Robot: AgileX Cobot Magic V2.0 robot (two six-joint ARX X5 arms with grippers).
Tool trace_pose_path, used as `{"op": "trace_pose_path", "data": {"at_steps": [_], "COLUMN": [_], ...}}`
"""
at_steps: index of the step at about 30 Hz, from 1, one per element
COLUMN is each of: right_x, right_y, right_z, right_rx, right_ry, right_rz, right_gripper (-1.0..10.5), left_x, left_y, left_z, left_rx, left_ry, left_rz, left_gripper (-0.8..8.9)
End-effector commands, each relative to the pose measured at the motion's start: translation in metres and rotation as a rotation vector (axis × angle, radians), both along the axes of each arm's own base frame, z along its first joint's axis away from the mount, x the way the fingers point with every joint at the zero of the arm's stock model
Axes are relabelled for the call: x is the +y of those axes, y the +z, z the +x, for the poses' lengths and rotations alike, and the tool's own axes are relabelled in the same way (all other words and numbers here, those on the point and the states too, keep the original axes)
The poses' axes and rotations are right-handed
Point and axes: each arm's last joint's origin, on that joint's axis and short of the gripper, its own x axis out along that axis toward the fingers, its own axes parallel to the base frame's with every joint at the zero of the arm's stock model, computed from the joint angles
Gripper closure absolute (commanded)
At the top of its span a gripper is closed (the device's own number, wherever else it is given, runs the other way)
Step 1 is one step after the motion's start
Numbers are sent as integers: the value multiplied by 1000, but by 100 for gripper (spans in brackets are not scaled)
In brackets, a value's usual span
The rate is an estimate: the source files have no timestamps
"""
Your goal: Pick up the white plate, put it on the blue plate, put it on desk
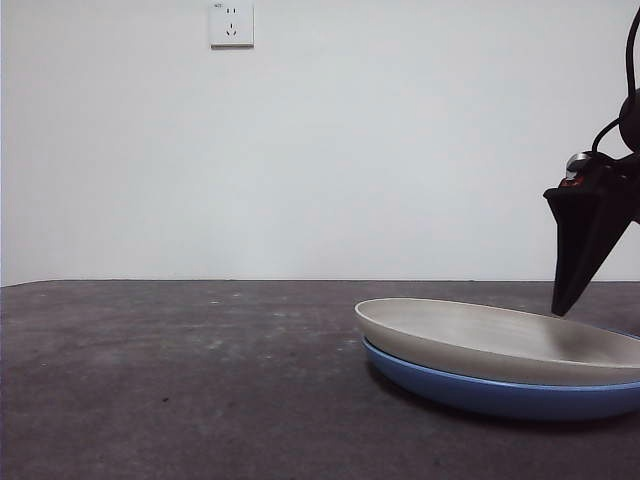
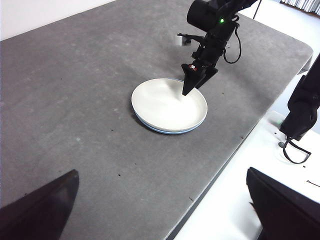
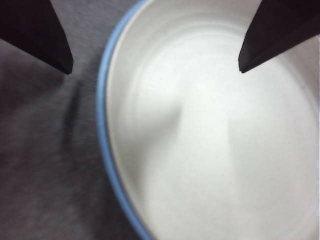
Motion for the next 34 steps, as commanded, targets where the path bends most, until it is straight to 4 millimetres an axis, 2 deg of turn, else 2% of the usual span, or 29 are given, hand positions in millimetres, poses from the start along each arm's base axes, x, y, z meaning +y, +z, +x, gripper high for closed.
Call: {"op": "trace_pose_path", "data": {"at_steps": [1,5,12,20,24,28,34], "right_x": [1,1,1,1,1,0,-1], "right_y": [-4,-6,-7,-13,-16,-16,-16], "right_z": [3,3,4,6,7,7,7], "right_rx": [3,-1,-14,7,16,14,10], "right_ry": [-2,-5,-6,-6,-6,-10,-19], "right_rz": [10,9,11,11,14,-16,-65], "right_gripper": [414,419,493,651,797,884,933], "left_x": [0,0,0,0,0,0,0], "left_y": [4,4,4,4,4,4,4], "left_z": [0,0,0,0,0,0,0], "left_rx": [-26,-25,-25,-26,-26,-25,-26], "left_ry": [-10,-9,-9,-9,-9,-9,-9], "left_rz": [-5,-6,-6,-7,-6,-6,-6], "left_gripper": [187,187,187,187,187,187,187]}}
